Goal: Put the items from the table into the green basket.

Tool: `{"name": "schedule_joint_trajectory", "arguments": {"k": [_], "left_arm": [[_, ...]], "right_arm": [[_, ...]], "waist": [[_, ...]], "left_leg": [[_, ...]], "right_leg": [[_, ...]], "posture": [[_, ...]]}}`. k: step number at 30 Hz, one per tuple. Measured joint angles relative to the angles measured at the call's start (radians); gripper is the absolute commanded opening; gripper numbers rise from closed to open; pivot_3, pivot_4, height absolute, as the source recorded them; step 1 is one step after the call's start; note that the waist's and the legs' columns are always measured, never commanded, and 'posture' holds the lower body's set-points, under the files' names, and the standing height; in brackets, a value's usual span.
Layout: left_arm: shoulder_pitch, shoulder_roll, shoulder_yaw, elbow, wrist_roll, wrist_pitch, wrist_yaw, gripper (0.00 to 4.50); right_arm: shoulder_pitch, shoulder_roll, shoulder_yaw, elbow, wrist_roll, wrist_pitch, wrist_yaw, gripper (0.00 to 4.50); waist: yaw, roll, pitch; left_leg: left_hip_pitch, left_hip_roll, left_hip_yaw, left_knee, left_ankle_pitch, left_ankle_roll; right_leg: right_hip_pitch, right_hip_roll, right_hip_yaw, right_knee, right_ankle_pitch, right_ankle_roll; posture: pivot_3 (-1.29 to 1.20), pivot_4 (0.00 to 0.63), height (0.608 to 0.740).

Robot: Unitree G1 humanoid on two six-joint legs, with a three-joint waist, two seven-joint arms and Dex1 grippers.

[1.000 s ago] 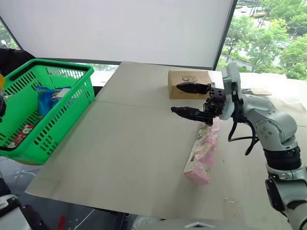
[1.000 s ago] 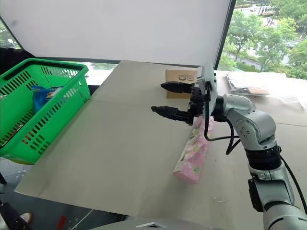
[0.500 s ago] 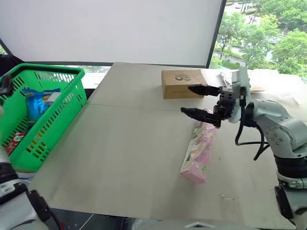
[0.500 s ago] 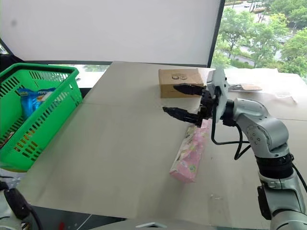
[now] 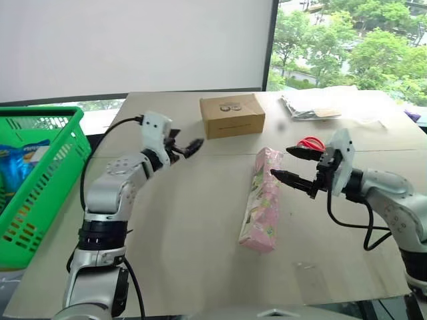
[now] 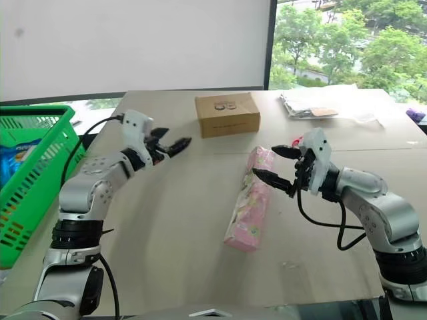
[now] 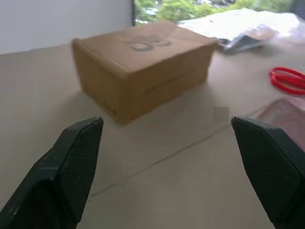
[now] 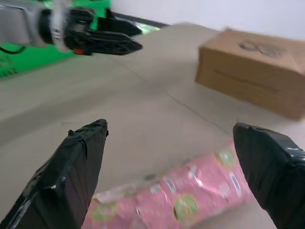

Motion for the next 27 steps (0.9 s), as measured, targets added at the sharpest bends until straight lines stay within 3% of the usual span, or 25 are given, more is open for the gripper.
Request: {"name": "schedule_joint_trajectory", "arguments": {"k": [4,10,14,19,23,27], "left_arm": [[0.017,0.093,0.014,-0.004,-0.009,-0.012,-0.112,4.44],[0.154,0.293,0.052,-0.046,-0.026,-0.03,-0.333,4.44],[0.212,0.334,0.079,-0.085,-0.043,-0.022,-0.379,4.44],[0.287,0.353,0.098,-0.141,-0.041,-0.018,-0.38,4.44],[0.318,0.351,0.108,-0.189,-0.046,-0.007,-0.365,4.5],[0.348,0.347,0.135,-0.211,-0.05,0.001,-0.351,4.5]], "right_arm": [[-0.008,0.116,0.058,-0.003,-0.051,0.17,-0.204,4.5],[-0.137,0.382,-0.023,0.053,-0.044,0.486,-0.467,4.5],[-0.201,0.436,-0.05,0.111,-0.083,0.6,-0.539,4.5],[-0.288,0.412,0.004,0.205,-0.146,0.686,-0.563,4.5],[-0.311,0.375,0.051,0.241,-0.181,0.683,-0.543,3.31],[-0.315,0.39,0.037,0.244,-0.195,0.668,-0.523,1.54]], "waist": [[-0.012,0.008,0.003],[-0.015,0.013,0.005],[0.004,0.014,0.007],[0.006,0.015,0.007],[0.011,0.015,0.006],[0.016,0.016,0.006]], "left_leg": [[0.0,0.0,0.0,0.001,0.0,0.0],[-0.001,0.0,0.0,0.0,0.001,-0.002],[-0.001,0.0,0.0,-0.001,0.001,-0.002],[0.001,0.0,0.0,-0.002,-0.001,0.002],[0.002,0.0,0.0,-0.001,-0.001,0.002],[0.003,0.001,0.0,-0.001,-0.001,0.001]], "right_leg": [[-0.001,0.001,0.001,0.001,0.001,-0.001],[-0.003,0.002,0.002,0.001,0.001,-0.001],[-0.004,0.002,0.002,0.0,0.001,-0.001],[-0.004,0.003,0.003,0.002,0.001,-0.002],[-0.004,0.005,0.004,0.003,0.001,-0.003],[-0.004,0.007,0.006,0.004,0.001,-0.003]], "posture": [[-0.12,0.0,0.74],[-0.07,0.0,0.74],[-0.04,0.0,0.74],[0.01,0.0,0.74],[0.02,0.0,0.74],[0.02,0.0,0.74]]}}
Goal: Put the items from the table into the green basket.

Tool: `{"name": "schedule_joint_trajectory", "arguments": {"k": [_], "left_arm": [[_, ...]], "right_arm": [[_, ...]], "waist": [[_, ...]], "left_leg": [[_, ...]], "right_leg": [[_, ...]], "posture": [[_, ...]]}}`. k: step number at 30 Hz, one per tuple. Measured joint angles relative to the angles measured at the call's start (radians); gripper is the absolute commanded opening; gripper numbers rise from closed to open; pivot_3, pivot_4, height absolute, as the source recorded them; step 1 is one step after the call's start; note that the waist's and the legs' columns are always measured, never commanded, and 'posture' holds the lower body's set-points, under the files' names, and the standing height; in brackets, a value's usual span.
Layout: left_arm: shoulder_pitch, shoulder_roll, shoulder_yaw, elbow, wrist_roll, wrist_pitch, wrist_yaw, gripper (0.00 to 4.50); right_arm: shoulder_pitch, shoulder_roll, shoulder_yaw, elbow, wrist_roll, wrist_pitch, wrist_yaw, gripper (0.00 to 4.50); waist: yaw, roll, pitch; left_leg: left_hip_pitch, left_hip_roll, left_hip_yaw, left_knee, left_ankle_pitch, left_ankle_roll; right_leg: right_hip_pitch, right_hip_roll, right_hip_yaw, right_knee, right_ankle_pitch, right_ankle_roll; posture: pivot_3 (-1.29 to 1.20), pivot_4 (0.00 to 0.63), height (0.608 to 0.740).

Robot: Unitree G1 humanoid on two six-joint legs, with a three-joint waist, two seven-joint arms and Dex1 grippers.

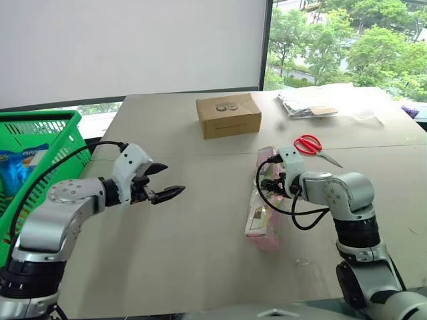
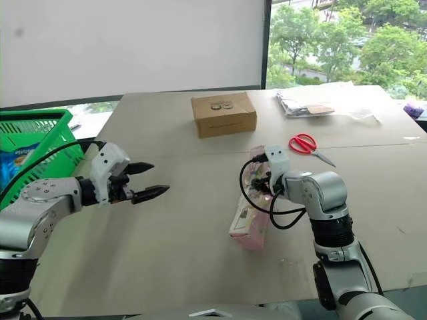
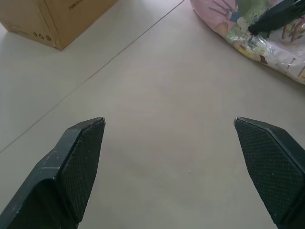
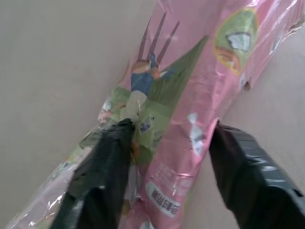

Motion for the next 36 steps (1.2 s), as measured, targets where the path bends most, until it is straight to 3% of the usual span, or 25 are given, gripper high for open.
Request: {"name": "schedule_joint_trajectory", "arguments": {"k": [4,7,10,15,19,23,27,36], "left_arm": [[0.005,-0.009,0.013,-0.008,-0.022,0.005,0.0,4.5],[-0.008,-0.053,0.024,-0.006,-0.062,0.025,0.004,4.5],[-0.059,-0.161,0.044,-0.006,-0.177,0.084,0.025,4.5],[-0.098,-0.251,0.046,0.004,-0.281,0.172,0.079,4.5],[-0.114,-0.287,0.029,0.018,-0.31,0.212,0.097,4.5],[-0.154,-0.37,0.034,0.007,-0.436,0.279,0.132,4.5],[-0.168,-0.445,0.06,0.007,-0.542,0.316,0.199,4.5],[-0.168,-0.435,0.13,-0.047,-0.774,0.349,0.221,4.5]], "right_arm": [[-0.001,0.063,-0.071,0.005,-0.001,-0.009,0.001,0.03],[0.0,0.124,-0.147,0.028,0.013,-0.053,0.011,0.03],[-0.018,0.187,-0.223,0.034,0.072,-0.137,0.065,0.03],[-0.075,0.201,-0.262,-0.041,0.185,-0.237,0.175,0.03],[-0.066,0.197,-0.236,-0.125,0.27,-0.343,0.294,0.03],[-0.007,0.145,-0.114,-0.175,0.249,-0.48,0.383,0.03],[0.0,0.131,-0.098,-0.176,0.247,-0.56,0.392,0.03],[0.007,0.102,-0.057,-0.108,0.216,-0.634,0.386,0.03]], "waist": [[0.009,0.0,0.0],[0.011,0.001,0.001],[0.011,0.004,0.002],[0.007,0.003,0.002],[-0.002,0.003,0.002],[-0.009,0.003,0.002],[-0.016,0.002,0.002],[-0.017,0.003,0.002]], "left_leg": [[0.002,0.0,0.0,0.0,0.0,0.0],[0.001,0.0,0.0,0.0,0.0,0.0],[0.0,0.0,0.0,0.001,0.0,0.0],[-0.004,0.0,0.001,0.0,0.002,-0.004],[-0.005,0.0,0.003,0.0,0.002,-0.004],[-0.004,0.0,0.003,0.002,0.001,-0.002],[-0.004,0.0,0.004,0.003,0.002,-0.002],[-0.004,0.001,0.004,0.002,0.004,-0.007]], "right_leg": [[0.0,0.001,0.003,0.002,0.0,0.0],[-0.001,0.002,0.003,0.002,0.0,0.0],[-0.003,0.002,0.004,0.004,0.0,0.0],[-0.008,0.002,0.005,0.005,0.0,0.0],[-0.009,0.002,0.007,0.007,0.0,0.0],[-0.009,0.002,0.008,0.008,0.0,0.0],[-0.009,0.003,0.008,0.01,0.0,0.0],[-0.009,0.004,0.01,0.009,0.0,-0.001]], "posture": [[0.0,0.0,0.74],[-0.01,0.0,0.74],[-0.02,0.0,0.74],[-0.05,0.0,0.74],[-0.05,0.0,0.74],[-0.06,0.0,0.74],[-0.06,0.0,0.74],[-0.06,0.0,0.74]]}}
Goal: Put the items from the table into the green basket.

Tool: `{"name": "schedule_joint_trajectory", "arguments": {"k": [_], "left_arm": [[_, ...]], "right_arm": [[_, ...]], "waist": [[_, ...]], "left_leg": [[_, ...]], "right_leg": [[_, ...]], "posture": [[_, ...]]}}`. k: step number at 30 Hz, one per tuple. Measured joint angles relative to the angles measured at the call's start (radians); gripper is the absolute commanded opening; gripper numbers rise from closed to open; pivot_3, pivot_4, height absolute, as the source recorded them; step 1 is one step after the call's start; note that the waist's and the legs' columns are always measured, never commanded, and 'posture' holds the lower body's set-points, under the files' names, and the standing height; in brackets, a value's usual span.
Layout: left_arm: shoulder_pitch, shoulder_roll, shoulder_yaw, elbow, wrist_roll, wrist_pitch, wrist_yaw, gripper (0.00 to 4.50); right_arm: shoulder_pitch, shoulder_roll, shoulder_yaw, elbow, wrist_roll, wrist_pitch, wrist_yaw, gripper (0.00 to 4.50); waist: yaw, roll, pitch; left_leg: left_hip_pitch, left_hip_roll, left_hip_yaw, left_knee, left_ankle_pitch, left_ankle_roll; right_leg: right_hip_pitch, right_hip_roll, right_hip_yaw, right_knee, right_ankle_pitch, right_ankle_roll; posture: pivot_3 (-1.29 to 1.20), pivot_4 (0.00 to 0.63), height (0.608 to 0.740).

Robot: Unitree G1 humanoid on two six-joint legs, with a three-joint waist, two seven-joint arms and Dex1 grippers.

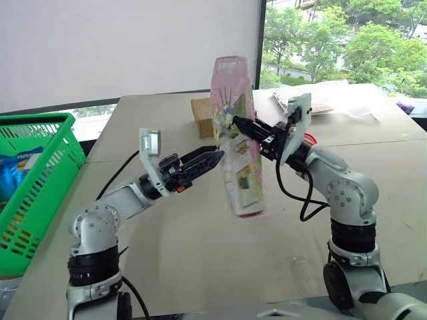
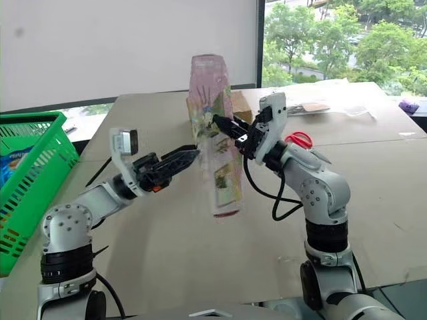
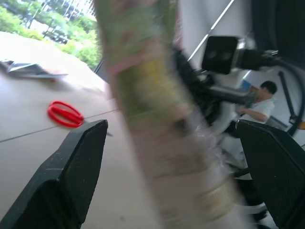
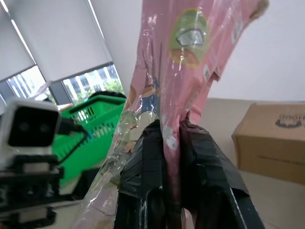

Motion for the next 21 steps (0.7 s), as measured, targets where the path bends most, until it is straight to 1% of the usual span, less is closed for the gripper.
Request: {"name": "schedule_joint_trajectory", "arguments": {"k": [3,6,8,9,14,17,18,20,21], "left_arm": [[0.013,0.031,-0.005,-0.001,-0.03,0.019,0.001,4.5],[0.022,0.054,-0.039,-0.008,-0.026,0.032,0.001,4.5],[0.022,0.062,-0.086,-0.008,0.027,0.027,0.012,4.5],[0.022,0.062,-0.086,-0.008,0.027,0.027,0.012,4.5],[0.008,0.07,-0.164,0.016,0.162,-0.015,0.017,4.5],[0.008,0.068,-0.188,0.027,0.207,-0.037,0.004,4.5],[0.008,0.066,-0.192,0.028,0.212,-0.044,-0.002,3.98],[0.008,0.059,-0.199,0.028,0.215,-0.047,-0.008,3.38],[0.007,0.055,-0.199,0.028,0.216,-0.048,-0.011,2.87]], "right_arm": [[0.002,0.0,0.005,0.007,-0.001,-0.016,0.0,0.03],[0.002,0.001,0.004,0.008,-0.003,-0.029,-0.006,0.03],[0.002,0.008,0.006,0.008,-0.001,-0.034,-0.01,0.03],[0.002,0.008,0.006,0.008,-0.001,-0.034,-0.01,0.03],[0.002,0.023,0.031,-0.018,0.031,-0.038,-0.002,0.03],[0.004,0.017,0.042,-0.031,0.038,-0.038,0.001,0.03],[0.006,0.015,0.042,-0.033,0.041,-0.038,0.001,0.0],[0.006,0.012,0.042,-0.034,0.047,-0.033,0.0,0.0],[0.006,0.011,0.042,-0.035,0.051,-0.031,-0.001,0.0]], "waist": [[0.001,0.0,0.0],[0.001,0.0,0.0],[0.001,0.0,0.0],[0.001,0.0,0.0],[0.0,0.001,0.0],[0.0,0.001,0.0],[0.001,0.001,0.0],[0.0,0.001,0.0],[0.0,0.001,0.0]], "left_leg": [[0.0,0.0,0.0,0.0,0.0,0.0],[0.0,0.0,0.0,0.0,0.0,0.0],[0.0,0.0,0.0,0.0,0.0,0.0],[0.0,0.0,0.0,0.0,0.0,0.0],[0.0,0.0,0.0,-0.001,0.0,0.0],[0.0,0.0,0.0,-0.001,0.0,0.0],[0.0,0.0,0.0,-0.001,0.0,0.0],[0.0,0.0,0.0,-0.001,0.0,0.0],[0.0,0.0,0.0,-0.001,0.0,0.0]], "right_leg": [[0.0,0.0,0.0,0.0,0.0,0.0],[0.0,0.0,0.0,0.0,0.0,0.0],[0.0,0.001,0.0,0.0,0.0,0.0],[0.0,0.001,0.0,0.0,0.0,0.0],[-0.001,0.001,0.001,-0.001,0.0,0.0],[-0.001,0.001,0.001,-0.001,0.0,0.0],[-0.001,0.001,0.001,-0.001,0.0,0.0],[-0.001,0.0,0.001,-0.001,0.0,0.0],[-0.001,0.0,0.001,-0.001,0.0,0.0]], "posture": [[-0.07,0.0,0.74],[-0.07,0.0,0.74],[-0.08,0.0,0.74],[-0.08,0.0,0.74],[-0.08,0.0,0.74],[-0.09,0.0,0.74],[-0.09,0.0,0.74],[-0.09,0.0,0.74],[-0.09,0.0,0.74]]}}
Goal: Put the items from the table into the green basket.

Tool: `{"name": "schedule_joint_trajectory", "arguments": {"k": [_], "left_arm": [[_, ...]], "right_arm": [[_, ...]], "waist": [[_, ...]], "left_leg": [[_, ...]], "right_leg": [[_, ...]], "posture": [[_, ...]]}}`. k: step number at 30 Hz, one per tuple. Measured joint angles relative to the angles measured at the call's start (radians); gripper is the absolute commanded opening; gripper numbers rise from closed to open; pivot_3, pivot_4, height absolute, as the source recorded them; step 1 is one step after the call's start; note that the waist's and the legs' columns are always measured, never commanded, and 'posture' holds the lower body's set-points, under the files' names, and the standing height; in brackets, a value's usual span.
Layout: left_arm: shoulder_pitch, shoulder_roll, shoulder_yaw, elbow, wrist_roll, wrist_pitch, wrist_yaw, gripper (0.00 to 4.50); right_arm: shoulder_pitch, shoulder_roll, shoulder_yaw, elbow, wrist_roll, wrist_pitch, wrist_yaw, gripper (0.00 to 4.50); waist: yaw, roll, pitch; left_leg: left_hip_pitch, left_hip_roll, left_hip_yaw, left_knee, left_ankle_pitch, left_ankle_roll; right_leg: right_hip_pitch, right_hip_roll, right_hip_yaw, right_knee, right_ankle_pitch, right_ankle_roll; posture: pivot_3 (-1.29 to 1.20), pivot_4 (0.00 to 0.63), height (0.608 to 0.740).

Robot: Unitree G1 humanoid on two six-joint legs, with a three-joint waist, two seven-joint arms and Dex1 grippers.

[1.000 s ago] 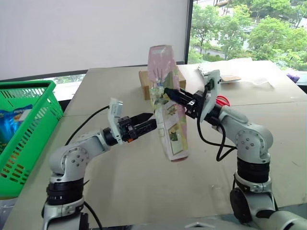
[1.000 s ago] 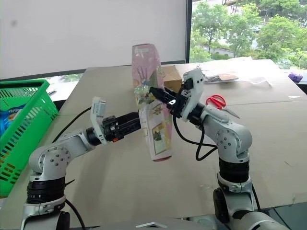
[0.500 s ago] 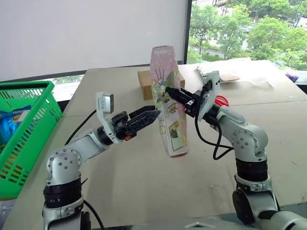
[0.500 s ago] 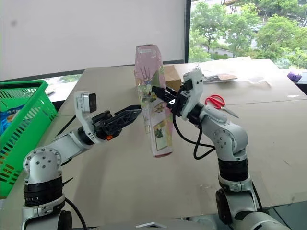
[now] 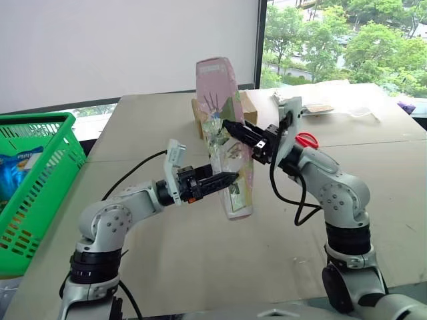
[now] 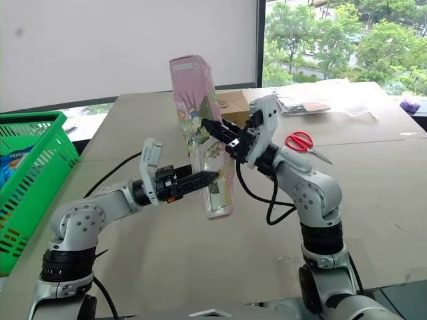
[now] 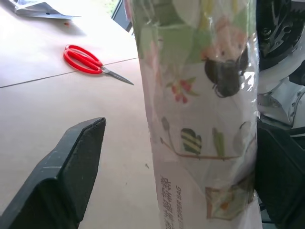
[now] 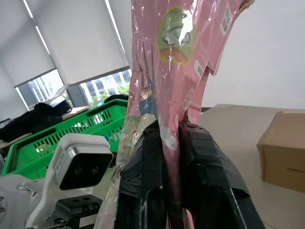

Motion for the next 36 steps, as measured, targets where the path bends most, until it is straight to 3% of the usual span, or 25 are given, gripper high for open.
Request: {"name": "schedule_joint_trajectory", "arguments": {"k": [4,5,6,7,13,18,20,23,31,36], "left_arm": [[-0.012,-0.007,-0.006,0.004,0.013,-0.006,-0.014,1.27],[-0.014,-0.01,-0.006,0.004,0.014,-0.006,-0.017,0.78],[-0.014,-0.011,-0.007,0.006,0.016,-0.006,-0.017,0.45],[-0.015,-0.012,-0.007,0.007,0.026,-0.007,-0.02,0.27],[-0.016,-0.01,-0.036,0.039,0.147,-0.091,-0.026,0.25],[-0.077,0.02,-0.018,0.147,0.324,-0.217,0.067,0.25],[-0.153,0.14,-0.032,0.252,0.522,-0.312,0.141,0.25],[-0.237,0.253,-0.034,0.373,0.682,-0.379,0.21,0.25],[-0.328,0.648,-0.055,0.595,1.071,-0.491,0.3,0.25],[-0.244,0.774,-0.023,0.745,1.177,-0.513,0.355,0.25]], "right_arm": [[0.0,-0.002,-0.002,-0.002,0.008,0.003,-0.017,0.0],[0.0,-0.005,-0.002,-0.002,0.009,0.003,-0.017,0.93],[-0.001,-0.008,-0.003,-0.002,0.01,0.002,-0.018,1.2],[-0.001,-0.011,-0.004,-0.002,0.01,-0.001,-0.018,1.84],[-0.001,-0.014,-0.006,-0.001,0.006,-0.029,-0.023,4.5],[0.027,-0.151,-0.006,0.012,-0.031,-0.064,0.043,4.5],[0.072,-0.249,0.002,0.023,-0.056,-0.108,0.156,4.5],[0.098,-0.309,0.005,0.015,-0.007,-0.104,0.273,4.5],[0.093,-0.295,-0.048,-0.039,0.308,-0.017,0.4,4.5],[0.081,-0.306,-0.05,-0.035,0.321,-0.018,0.4,4.5]], "waist": [[-0.001,0.0,0.0],[-0.001,0.0,0.0],[0.0,0.0,0.0],[-0.001,0.0,0.0],[0.0,0.0,0.0],[0.007,0.0,0.001],[0.003,-0.002,0.002],[-0.003,-0.004,0.004],[0.002,-0.007,0.005],[0.017,-0.006,0.005]], "left_leg": [[0.0,0.0,0.0,0.0,0.0,0.0],[0.0,0.0,0.0,0.0,0.0,0.0],[0.0,0.0,0.0,0.0,0.0,0.0],[0.0,0.0,0.0,0.0,0.0,0.0],[0.0,0.0,0.0,0.0,0.0,0.0],[0.0,0.0,0.0,0.0,-0.002,0.003],[-0.001,0.0,0.0,-0.001,-0.002,0.003],[-0.001,0.001,0.0,-0.002,-0.002,0.003],[-0.003,0.0,0.0,-0.005,-0.003,0.004],[-0.002,0.0,0.0,-0.006,-0.003,0.005]], "right_leg": [[0.0,0.0,0.0,0.0,0.0,0.0],[0.0,0.0,0.0,0.0,0.0,0.0],[0.0,0.0,0.0,0.0,0.0,0.0],[0.0,0.0,0.0,0.0,0.0,0.0],[0.0,0.0,0.0,0.0,0.0,0.0],[0.0,0.0,0.0,0.0,0.0,0.0],[-0.001,0.001,0.0,-0.001,0.0,0.0],[-0.002,0.001,0.001,-0.001,0.0,0.0],[-0.003,0.001,0.002,-0.005,0.0,0.001],[-0.004,0.001,0.001,-0.005,0.0,0.001]], "posture": [[-0.09,0.0,0.74],[-0.09,0.0,0.74],[-0.09,0.0,0.74],[-0.09,0.0,0.74],[-0.09,0.0,0.74],[-0.08,0.0,0.74],[-0.07,0.0,0.74],[-0.06,0.0,0.74],[-0.03,0.0,0.74],[-0.01,0.0,0.74]]}}
